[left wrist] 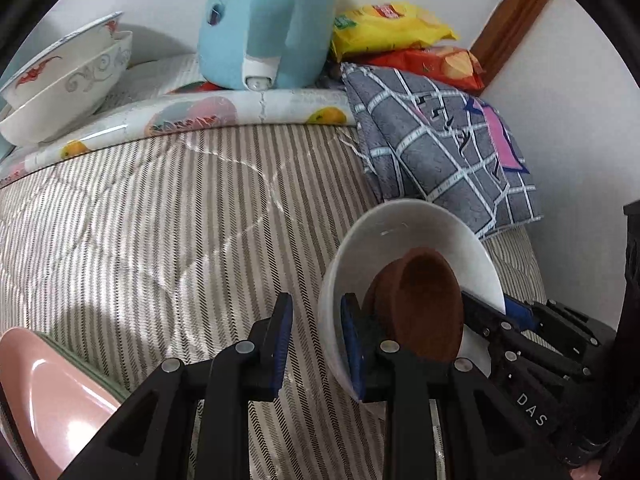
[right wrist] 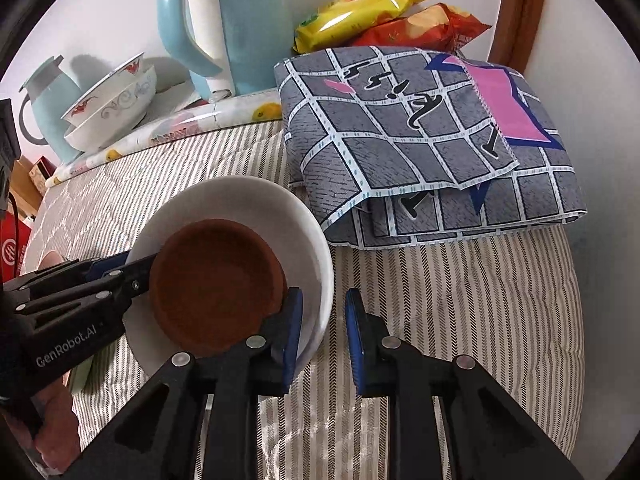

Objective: Organize plates and bowls
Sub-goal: 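Close both grippers on the rim of the white bowl, then lift the white bowl with both grippers and carry it toward the pink plate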

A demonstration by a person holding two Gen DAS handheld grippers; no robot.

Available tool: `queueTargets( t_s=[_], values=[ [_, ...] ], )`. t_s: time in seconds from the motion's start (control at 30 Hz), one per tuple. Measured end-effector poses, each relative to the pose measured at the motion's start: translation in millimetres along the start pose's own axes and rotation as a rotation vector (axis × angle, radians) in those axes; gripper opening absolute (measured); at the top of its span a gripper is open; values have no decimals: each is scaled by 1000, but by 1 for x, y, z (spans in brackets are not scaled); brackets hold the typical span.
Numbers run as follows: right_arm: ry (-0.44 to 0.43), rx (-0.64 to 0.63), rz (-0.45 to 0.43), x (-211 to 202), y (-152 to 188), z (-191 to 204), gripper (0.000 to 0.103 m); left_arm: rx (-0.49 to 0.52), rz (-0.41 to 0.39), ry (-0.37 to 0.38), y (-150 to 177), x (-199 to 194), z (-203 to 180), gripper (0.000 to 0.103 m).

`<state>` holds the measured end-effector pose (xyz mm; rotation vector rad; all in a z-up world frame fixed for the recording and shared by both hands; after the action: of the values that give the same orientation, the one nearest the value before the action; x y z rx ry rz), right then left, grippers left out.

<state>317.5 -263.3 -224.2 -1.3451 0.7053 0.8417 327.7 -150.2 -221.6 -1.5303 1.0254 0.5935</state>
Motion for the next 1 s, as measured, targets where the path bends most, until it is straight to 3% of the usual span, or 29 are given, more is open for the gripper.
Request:
queueTargets(
  t_s=[0.23,0.37,0.7,0.8,0.9,0.93,1.0],
  values=[
    [2,-1,-3,4,-1,-1,23,11,25,-7,3,8,1,27],
    [14,8,5,6,-2,-6,33,-11,21,-16,3,9,5,31],
    [6,26,5,7,-1,-10,38,-31,3,-1,2,9,8,33],
    [-3,22,-7,6,-1,-8,32,-30,-9,15,2,9,5,26],
    [-19,17,-10,6,0,-2,20,-20,-11,41,3,7,-3,14],
    [-23,12,-11,6,0,1,14,-6,-13,33,3,7,-4,14],
    [-13,3,-15,7,-1,3,13,12,-20,22,3,6,-6,13]
  ],
)
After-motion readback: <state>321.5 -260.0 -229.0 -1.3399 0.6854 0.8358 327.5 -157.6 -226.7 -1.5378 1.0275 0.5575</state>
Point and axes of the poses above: each gripper's, at about its wrist camera, not at the fingertips, and x roughly the way its jaws point, z to its left, y to its underside, the point moved 10 cm from there along x, roughly the way its jaws point, and after that the axes turned 10 degrees about -z, right-handed, at the moved point
